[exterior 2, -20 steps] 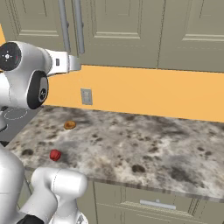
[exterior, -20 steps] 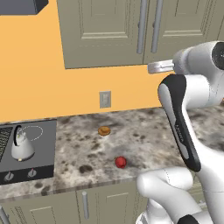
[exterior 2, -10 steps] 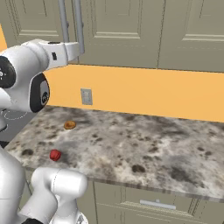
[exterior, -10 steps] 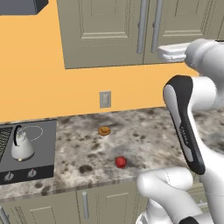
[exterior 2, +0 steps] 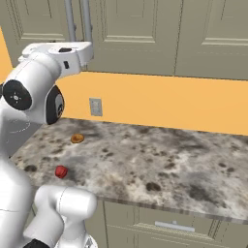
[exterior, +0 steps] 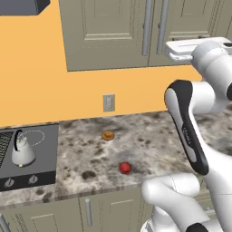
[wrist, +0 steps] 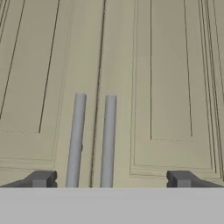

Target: Pick the pan from the cabinet and place it on the stove. Then turn on the stove burner for the pan.

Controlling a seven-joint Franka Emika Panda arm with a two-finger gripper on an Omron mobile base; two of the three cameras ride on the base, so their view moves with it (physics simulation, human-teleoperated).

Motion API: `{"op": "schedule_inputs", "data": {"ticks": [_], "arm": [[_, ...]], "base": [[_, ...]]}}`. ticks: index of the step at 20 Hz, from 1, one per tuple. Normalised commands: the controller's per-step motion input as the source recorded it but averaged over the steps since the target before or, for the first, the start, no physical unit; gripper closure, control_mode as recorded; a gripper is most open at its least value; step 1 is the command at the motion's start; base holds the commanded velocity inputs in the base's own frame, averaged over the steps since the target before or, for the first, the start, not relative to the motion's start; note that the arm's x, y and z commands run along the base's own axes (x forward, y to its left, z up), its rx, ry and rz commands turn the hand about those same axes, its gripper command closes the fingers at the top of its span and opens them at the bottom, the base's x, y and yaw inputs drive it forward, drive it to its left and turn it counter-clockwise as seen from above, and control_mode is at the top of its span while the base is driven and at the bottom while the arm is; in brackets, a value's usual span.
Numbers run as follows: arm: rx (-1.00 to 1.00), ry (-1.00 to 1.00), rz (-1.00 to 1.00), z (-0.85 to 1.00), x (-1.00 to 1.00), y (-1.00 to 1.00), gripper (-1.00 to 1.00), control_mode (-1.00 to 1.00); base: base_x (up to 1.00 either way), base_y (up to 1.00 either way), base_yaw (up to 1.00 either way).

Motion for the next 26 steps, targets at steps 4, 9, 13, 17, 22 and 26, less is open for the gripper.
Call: {"op": "schedule_inputs", "data": {"ticks": [4,9,13,17,22,26], "arm": [[0.00,-0.01,0.00,0.02,0.40,-0.02,-1.00,-1.00],[0.00,0.00,0.00,0.00,0.46,0.00,-1.00,-1.00],[0.00,0.00,0.00,0.00,0.23,0.00,-1.00,-1.00],[0.00,0.00,0.00,0.00,0.26,0.00,-1.00,-1.00],[0.00,0.00,0.00,-0.02,0.38,0.00,-1.00,-1.00],[0.00,0.00,0.00,-0.06,0.46,0.00,-1.00,-1.00]], "base": [[0.00,0.00,0.00],[0.00,0.00,0.00],[0.00,0.00,0.00],[0.00,0.00,0.00],[0.00,0.00,0.00],[0.00,0.00,0.00]]}}
